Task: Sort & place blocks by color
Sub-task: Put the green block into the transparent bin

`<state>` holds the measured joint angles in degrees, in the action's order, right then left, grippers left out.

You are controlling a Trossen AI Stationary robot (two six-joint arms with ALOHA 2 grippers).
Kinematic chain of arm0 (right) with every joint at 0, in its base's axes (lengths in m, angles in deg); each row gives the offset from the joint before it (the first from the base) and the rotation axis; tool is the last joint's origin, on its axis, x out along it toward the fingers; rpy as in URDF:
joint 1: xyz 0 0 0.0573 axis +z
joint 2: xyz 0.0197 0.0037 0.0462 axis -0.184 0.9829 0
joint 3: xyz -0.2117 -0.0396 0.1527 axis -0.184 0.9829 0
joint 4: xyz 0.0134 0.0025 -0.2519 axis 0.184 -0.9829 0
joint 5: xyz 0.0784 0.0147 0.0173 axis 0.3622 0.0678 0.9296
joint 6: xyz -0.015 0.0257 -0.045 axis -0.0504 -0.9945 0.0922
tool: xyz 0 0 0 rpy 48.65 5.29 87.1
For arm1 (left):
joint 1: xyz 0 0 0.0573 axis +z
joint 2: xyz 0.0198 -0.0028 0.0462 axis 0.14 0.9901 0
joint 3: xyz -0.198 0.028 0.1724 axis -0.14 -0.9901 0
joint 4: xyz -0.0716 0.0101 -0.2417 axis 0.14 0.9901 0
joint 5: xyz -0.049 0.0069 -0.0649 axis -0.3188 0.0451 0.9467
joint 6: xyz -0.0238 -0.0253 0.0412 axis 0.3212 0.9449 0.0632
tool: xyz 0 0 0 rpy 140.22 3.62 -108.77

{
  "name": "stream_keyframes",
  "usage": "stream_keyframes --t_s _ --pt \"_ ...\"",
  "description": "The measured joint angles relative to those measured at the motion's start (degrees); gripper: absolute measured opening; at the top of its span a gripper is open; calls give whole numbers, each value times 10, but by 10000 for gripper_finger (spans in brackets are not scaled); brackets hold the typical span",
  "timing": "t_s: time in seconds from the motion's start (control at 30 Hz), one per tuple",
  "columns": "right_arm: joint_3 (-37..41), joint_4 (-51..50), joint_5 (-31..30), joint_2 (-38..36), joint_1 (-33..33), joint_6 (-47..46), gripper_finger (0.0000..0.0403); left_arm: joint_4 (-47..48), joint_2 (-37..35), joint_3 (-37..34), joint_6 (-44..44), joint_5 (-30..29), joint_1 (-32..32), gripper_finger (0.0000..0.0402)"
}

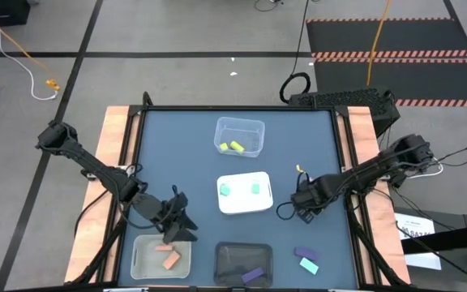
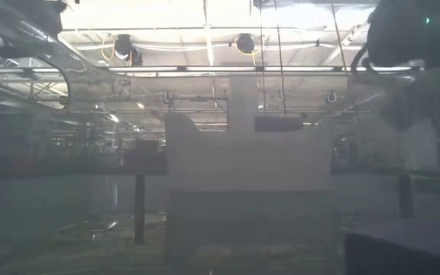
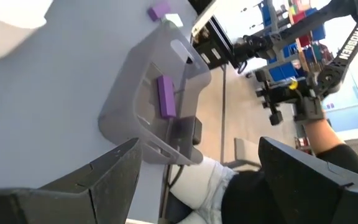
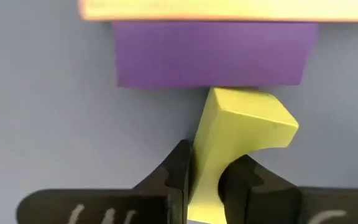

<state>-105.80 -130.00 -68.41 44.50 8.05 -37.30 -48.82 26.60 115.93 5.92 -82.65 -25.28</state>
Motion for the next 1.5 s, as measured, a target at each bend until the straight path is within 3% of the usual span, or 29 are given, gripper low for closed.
stream_keyframes --t_s 0.2,0.4,0.57,0.73,0.9,1.0,1.3,1.5 --pt "0 18 -44 -77 0 -14 38 0 0 0 -37 -34 0 321" --pt "0 104 -147 -160 0 19 38 0 0 0 -95 -79 1 321" --pt "0 288 -255 -191 0 175 38 0 0 0 -137 -111 17 321" --pt "-1 518 -313 -179 -3 393 38 -1 0 0 -188 -139 37 321" --pt "-1 712 -309 -141 -24 579 38 -27 0 0 -252 -167 59 321" --pt "-1 777 -293 -121 -42 634 38 -54 0 0 -287 -168 73 321" --pt "-1 796 -277 -114 -103 654 38 -106 0 0 -361 -172 91 321" --pt "-1 794 -275 -82 -177 599 38 -109 0 0 -369 -172 106 321"
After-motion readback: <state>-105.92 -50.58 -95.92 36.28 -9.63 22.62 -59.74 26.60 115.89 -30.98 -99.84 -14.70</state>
